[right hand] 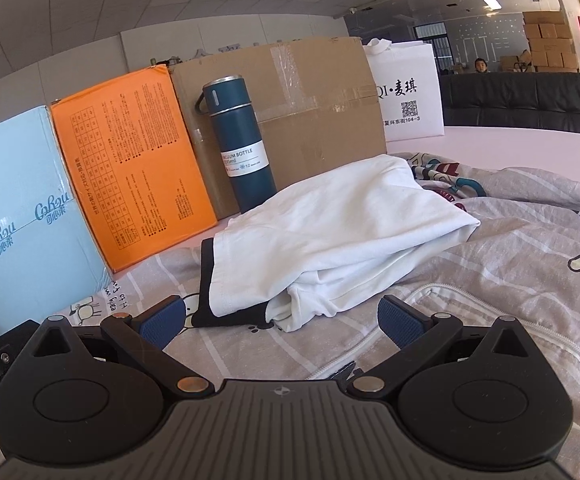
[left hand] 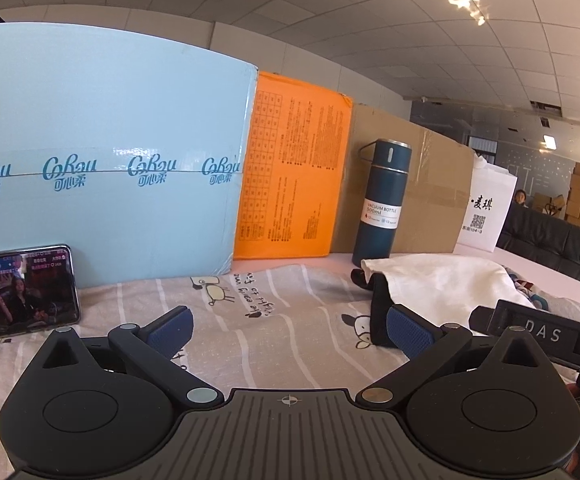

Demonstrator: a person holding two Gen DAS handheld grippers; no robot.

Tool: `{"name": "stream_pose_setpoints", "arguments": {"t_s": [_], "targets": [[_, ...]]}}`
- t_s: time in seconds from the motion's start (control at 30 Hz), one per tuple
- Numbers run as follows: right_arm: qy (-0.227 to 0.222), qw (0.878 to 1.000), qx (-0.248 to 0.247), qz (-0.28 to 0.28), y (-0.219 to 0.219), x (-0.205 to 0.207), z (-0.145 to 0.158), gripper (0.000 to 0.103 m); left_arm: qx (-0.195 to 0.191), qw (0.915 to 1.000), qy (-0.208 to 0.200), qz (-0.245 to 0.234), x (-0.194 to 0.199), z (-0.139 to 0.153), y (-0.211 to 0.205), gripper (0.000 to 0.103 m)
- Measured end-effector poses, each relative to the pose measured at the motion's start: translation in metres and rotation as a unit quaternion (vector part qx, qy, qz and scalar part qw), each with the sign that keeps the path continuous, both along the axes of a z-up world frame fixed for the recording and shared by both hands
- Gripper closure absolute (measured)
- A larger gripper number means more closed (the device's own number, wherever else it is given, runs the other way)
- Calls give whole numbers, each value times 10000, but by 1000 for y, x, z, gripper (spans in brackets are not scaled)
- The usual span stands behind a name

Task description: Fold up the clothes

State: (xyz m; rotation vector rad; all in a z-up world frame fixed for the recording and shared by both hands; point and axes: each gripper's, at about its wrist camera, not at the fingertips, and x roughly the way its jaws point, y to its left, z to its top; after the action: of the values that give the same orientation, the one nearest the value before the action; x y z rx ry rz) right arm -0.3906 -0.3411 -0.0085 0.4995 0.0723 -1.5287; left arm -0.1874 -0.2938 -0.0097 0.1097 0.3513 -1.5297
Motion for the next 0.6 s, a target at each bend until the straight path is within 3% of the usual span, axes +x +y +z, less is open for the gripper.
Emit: {"name": "stream_pose_setpoints", "arguments": {"t_s": [0.1, 0.3, 0.6], "targets": [[-66, 9977, -598, -303, 21, -3, 9, 0, -41, 10000, 63, -59, 0, 2, 3, 0], [-117, 9986, -362, -379, 33, -9, 22, 0, -46, 9997, 203, -153, 2, 3, 3, 0], [-23, 9987, -454, -242, 19, -10, 19, 0, -277, 9995, -5, -124, -4, 5, 8, 0]]}}
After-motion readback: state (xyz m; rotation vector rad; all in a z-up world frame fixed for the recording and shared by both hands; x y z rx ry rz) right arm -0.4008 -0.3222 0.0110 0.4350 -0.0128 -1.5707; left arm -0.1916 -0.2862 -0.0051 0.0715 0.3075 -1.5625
